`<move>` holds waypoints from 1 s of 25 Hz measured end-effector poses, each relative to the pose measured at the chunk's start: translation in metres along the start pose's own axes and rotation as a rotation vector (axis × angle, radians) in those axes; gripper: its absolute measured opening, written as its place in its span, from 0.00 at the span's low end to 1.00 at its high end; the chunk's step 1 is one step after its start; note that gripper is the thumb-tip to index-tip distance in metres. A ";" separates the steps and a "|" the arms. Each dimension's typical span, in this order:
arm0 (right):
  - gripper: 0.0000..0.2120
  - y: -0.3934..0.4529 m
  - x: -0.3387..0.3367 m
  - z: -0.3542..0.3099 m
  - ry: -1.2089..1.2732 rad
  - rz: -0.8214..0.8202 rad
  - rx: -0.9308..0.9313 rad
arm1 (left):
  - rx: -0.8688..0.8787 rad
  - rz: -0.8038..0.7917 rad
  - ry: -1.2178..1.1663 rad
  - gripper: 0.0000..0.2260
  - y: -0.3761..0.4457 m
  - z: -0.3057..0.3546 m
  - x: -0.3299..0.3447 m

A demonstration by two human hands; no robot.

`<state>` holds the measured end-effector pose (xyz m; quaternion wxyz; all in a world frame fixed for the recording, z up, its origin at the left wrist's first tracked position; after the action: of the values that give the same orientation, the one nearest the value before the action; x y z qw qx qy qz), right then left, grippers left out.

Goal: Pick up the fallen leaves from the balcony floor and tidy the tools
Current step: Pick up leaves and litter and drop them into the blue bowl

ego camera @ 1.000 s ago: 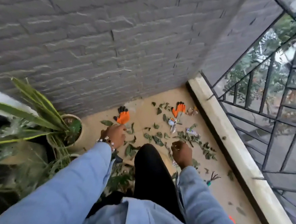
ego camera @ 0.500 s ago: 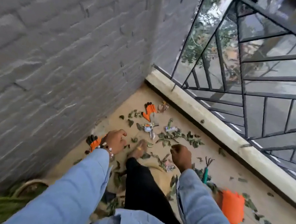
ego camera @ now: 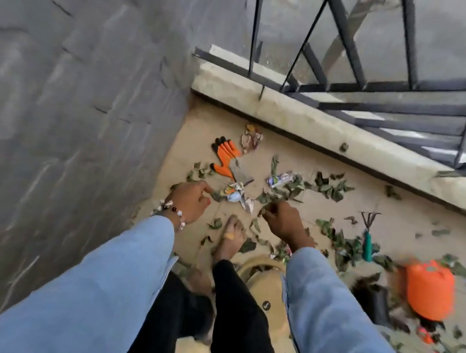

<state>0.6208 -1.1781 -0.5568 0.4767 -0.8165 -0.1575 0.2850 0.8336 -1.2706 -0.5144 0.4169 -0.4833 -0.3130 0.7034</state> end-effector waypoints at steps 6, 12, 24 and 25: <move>0.16 0.182 0.095 0.053 -0.026 -0.160 0.036 | -0.013 -0.103 0.080 0.10 0.166 -0.064 0.053; 0.19 0.317 0.166 0.090 -0.169 -0.188 0.220 | 0.009 -0.164 0.147 0.15 0.288 -0.119 0.097; 0.04 0.321 0.058 0.011 0.912 0.203 -0.320 | 0.149 -0.031 -0.271 0.12 0.335 -0.071 0.071; 0.04 0.343 0.045 0.015 0.736 0.413 -0.184 | 0.098 0.079 -0.277 0.10 0.342 -0.070 0.062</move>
<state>0.6423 -1.3142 -0.8745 0.3595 -0.9172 0.1649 0.0489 0.7912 -1.3692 -0.8518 0.3646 -0.3726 -0.3135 0.7937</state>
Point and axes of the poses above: each hand's wrist, its own y-axis towards the middle knuckle, its own x-axis out of the palm, z = x × y, the point moved 1 cm from there along y, towards the middle knuckle, and after that the axes turned 12 degrees about -z, right-handed, at the moved point
